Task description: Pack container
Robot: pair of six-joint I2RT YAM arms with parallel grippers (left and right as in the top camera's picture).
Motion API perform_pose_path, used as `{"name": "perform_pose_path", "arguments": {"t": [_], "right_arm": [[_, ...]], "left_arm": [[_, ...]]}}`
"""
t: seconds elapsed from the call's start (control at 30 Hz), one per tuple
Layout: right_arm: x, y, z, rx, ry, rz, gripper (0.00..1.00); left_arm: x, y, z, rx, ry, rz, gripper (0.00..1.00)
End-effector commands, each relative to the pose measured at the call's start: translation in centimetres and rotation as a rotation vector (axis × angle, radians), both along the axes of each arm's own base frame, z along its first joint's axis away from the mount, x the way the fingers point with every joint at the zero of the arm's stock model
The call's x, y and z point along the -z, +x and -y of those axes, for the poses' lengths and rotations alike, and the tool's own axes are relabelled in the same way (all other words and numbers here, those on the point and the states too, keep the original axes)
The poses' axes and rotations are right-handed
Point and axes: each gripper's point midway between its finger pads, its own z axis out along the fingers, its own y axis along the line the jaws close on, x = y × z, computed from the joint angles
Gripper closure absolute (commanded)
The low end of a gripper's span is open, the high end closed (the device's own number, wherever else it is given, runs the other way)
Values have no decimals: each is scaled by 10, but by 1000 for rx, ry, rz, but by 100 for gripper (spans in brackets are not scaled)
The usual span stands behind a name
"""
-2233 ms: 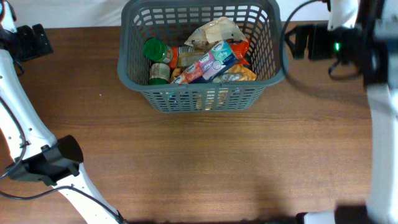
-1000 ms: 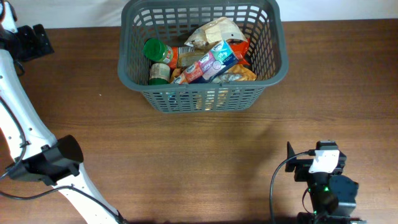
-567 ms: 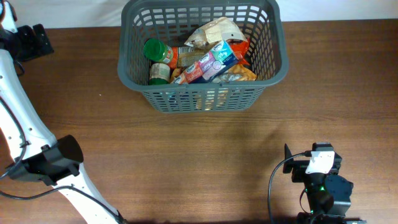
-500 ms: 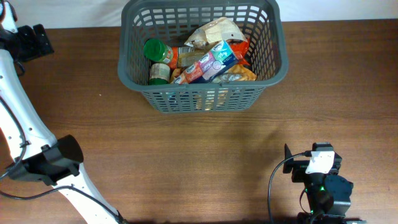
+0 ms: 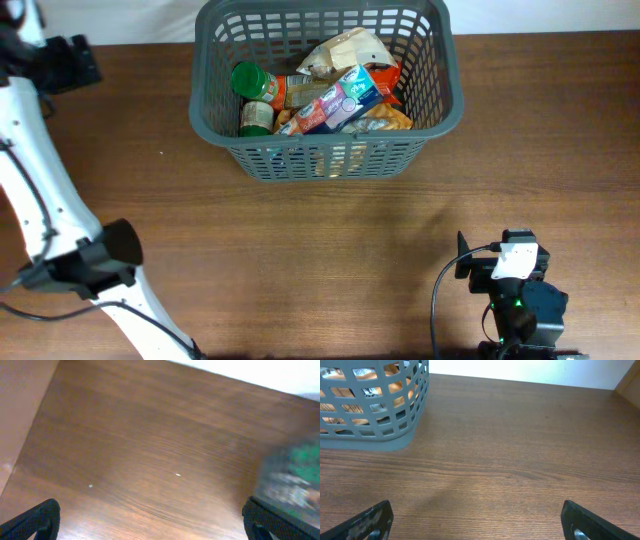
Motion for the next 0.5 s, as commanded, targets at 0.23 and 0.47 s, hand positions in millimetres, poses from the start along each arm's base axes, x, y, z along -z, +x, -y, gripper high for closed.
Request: {"name": "perform_pose_path", "arguments": {"t": [0.23,0.47], "right_arm": [[1,0,2,7,-9,5,1],[1,0,2,7,-9,5,1]], "left_arm": [[-53,-121,129,272,6,77,1],[-88,-146,164,375,56,506,1]]}}
